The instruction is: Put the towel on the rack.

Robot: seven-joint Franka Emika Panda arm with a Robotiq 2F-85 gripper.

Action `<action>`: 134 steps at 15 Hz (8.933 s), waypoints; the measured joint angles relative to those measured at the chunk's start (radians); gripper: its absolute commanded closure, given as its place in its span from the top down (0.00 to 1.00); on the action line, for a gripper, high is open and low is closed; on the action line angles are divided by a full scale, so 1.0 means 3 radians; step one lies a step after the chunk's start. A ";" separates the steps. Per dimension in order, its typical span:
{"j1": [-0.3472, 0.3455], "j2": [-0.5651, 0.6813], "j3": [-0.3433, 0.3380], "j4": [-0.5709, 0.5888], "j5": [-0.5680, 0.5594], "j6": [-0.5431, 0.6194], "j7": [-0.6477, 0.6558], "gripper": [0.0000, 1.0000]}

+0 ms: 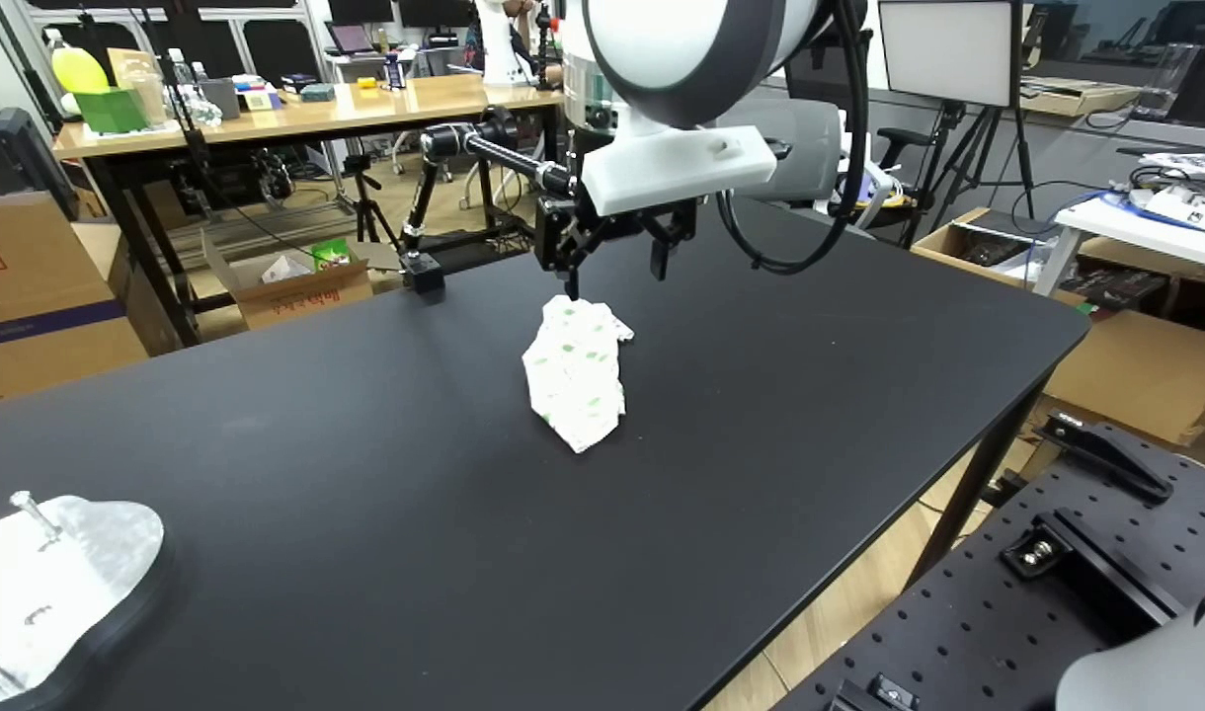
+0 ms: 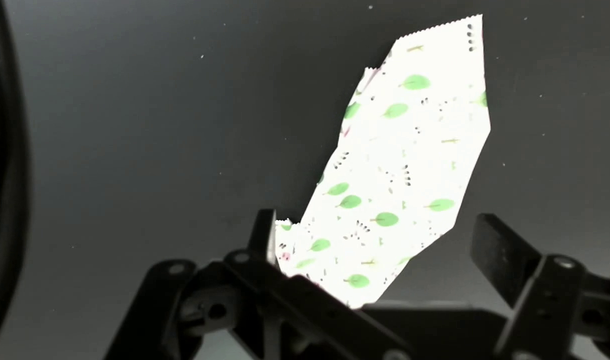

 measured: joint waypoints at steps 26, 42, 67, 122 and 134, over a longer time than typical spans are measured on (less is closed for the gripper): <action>0.0168 0.1226 -0.0274 0.0722 -0.0164 0.0314 -0.0288 0.64; 0.0134 0.1092 -0.0057 0.0715 0.1156 -0.0038 -0.1407 0.00; 0.0346 0.0469 -0.0214 0.0591 -0.1029 -0.0522 0.0793 0.99; 0.0860 -0.0048 -0.0204 0.2068 -0.0386 -0.2658 -0.0925 0.00; 0.0324 -0.0120 -0.0025 0.2516 -0.0452 -0.3315 -0.0917 0.00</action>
